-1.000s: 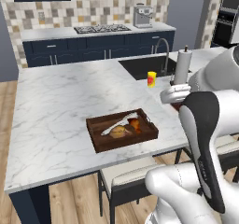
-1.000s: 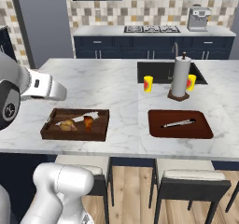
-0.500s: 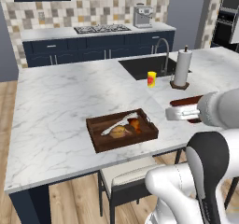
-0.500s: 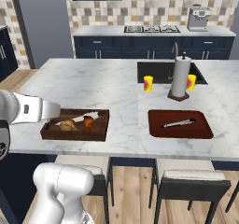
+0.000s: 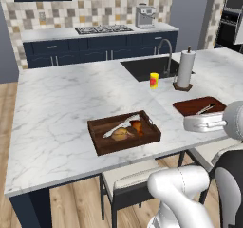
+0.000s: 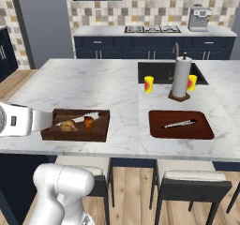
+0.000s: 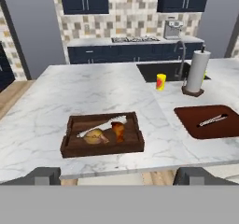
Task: Gather the eggplant and lime from the fridge and place them on a tray on the dining counter. Then gather the chicken drumsticks from the fridge and place them on the other tray.
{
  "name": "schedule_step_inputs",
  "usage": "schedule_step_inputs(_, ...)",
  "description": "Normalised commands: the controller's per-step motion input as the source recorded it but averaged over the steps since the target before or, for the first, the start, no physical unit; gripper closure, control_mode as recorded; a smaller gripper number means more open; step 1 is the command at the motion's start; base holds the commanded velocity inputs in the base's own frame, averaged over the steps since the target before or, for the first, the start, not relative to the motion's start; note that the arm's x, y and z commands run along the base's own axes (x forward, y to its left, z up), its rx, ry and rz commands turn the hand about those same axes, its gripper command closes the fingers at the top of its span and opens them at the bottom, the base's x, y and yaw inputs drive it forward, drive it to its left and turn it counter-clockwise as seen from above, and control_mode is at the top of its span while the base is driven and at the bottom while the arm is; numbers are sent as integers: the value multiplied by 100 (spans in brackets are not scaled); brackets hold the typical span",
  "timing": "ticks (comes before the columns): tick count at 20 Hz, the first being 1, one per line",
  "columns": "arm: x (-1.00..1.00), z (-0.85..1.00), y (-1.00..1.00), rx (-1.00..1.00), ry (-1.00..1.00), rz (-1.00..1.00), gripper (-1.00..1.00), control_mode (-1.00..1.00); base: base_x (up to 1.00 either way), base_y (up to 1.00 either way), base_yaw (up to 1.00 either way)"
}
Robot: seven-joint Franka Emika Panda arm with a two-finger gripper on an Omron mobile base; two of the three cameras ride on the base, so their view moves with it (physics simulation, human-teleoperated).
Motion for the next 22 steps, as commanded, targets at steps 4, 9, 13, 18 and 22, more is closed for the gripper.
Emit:
schedule_step_inputs(4, 0, -1, 0, 1, 1, 0, -100, -100, 0, 0, 0)
schedule_step_inputs(9, 1, 0, 0, 0, 1, 0, -100, 100, -1, 0, 0)
schedule_step_inputs(13, 0, 0, 0, 0, 0, 0, -100, 100, -51, -24, -40)
schedule_step_inputs(18, 0, 0, 0, 0, 0, 0, -100, 100, -48, -43, -72)
schedule_step_inputs(22, 0, 0, 0, 0, 0, 0, -100, 100, -51, -71, -29)
